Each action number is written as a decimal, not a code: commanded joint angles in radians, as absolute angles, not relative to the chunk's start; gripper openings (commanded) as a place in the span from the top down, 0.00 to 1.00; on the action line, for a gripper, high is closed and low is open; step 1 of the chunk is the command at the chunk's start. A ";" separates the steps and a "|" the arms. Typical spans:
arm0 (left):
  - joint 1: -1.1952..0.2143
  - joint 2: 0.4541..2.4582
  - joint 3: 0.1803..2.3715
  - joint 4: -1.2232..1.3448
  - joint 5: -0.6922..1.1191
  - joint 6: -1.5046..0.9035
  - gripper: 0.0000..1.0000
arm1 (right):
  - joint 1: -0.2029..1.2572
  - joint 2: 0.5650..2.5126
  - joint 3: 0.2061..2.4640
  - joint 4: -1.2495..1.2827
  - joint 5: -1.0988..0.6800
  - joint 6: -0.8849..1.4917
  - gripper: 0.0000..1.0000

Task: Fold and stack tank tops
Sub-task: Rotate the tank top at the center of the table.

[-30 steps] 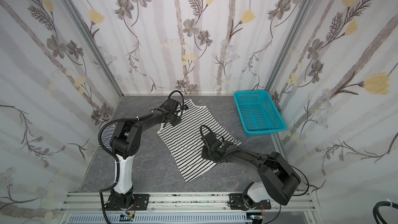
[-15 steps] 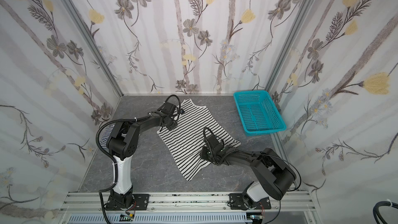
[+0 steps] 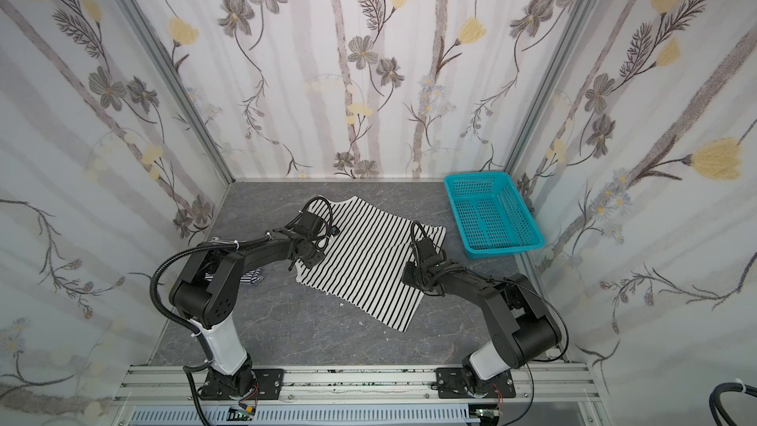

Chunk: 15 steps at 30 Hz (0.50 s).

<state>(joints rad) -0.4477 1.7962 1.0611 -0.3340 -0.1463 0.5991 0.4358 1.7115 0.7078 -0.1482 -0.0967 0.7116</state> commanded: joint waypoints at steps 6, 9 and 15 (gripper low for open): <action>-0.540 1.631 0.869 -0.383 -0.177 0.639 0.54 | 0.335 1.802 0.838 -0.327 -0.022 0.612 0.63; -0.574 1.596 0.816 -0.401 -0.181 0.637 0.54 | 0.312 1.833 0.876 -0.329 -0.039 0.605 0.63; -0.612 1.541 0.758 -0.462 -0.150 0.636 0.55 | 0.310 1.856 0.929 -0.351 -0.048 0.597 0.63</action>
